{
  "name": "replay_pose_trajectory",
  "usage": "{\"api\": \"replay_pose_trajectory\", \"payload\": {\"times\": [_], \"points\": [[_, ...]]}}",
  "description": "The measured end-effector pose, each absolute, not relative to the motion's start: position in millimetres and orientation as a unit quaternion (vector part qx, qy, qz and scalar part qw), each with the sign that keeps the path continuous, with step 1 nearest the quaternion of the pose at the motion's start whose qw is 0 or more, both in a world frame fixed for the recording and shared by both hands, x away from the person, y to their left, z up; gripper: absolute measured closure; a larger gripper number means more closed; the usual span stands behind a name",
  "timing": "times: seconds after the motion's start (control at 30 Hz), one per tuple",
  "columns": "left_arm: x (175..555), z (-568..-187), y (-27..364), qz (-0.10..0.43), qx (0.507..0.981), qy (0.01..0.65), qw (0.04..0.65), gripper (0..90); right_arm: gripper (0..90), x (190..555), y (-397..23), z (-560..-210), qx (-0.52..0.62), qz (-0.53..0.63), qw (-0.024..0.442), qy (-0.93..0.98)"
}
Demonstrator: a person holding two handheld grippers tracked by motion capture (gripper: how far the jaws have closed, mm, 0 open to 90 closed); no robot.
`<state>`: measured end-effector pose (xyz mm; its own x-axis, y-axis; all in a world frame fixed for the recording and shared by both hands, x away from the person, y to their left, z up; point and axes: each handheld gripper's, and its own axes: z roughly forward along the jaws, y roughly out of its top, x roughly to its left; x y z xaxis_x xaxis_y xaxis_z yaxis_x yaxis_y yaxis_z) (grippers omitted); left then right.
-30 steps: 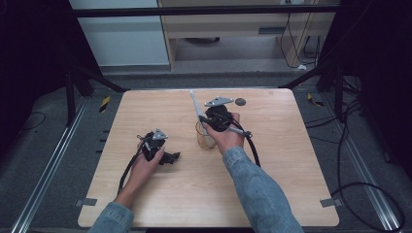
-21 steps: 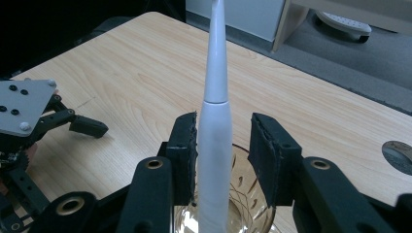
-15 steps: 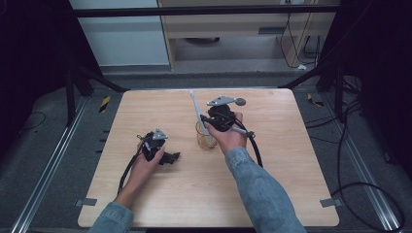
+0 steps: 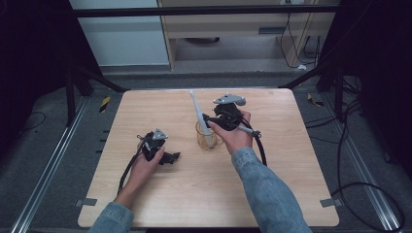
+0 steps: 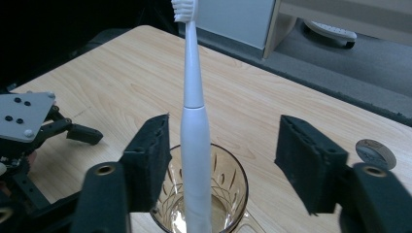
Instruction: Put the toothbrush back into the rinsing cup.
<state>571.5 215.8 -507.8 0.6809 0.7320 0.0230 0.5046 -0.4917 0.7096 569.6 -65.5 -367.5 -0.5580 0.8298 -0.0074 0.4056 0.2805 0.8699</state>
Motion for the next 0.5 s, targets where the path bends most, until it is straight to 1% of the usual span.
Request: {"api": "replay_pose_trajectory", "payload": {"times": [0.07,0.23,0.27,0.43,0.5], "points": [[571,-508,216,0.163,0.848,0.365,0.348,0.0,29.6,569,-68,-368,0.407,0.443,0.239,0.762],[571,-508,216,0.162,0.847,0.366,0.349,0.0,19.5,569,-71,-371,0.406,0.436,0.240,0.766],[571,-508,216,0.162,0.847,0.366,0.348,0.0,16.4,569,-71,-372,0.409,0.433,0.240,0.766],[571,-508,216,0.162,0.847,0.366,0.349,0.0,8.3,571,-75,-373,0.410,0.436,0.243,0.763],[571,-508,216,0.163,0.847,0.366,0.348,0.0,7.6,570,-77,-372,0.410,0.439,0.242,0.762]]}}
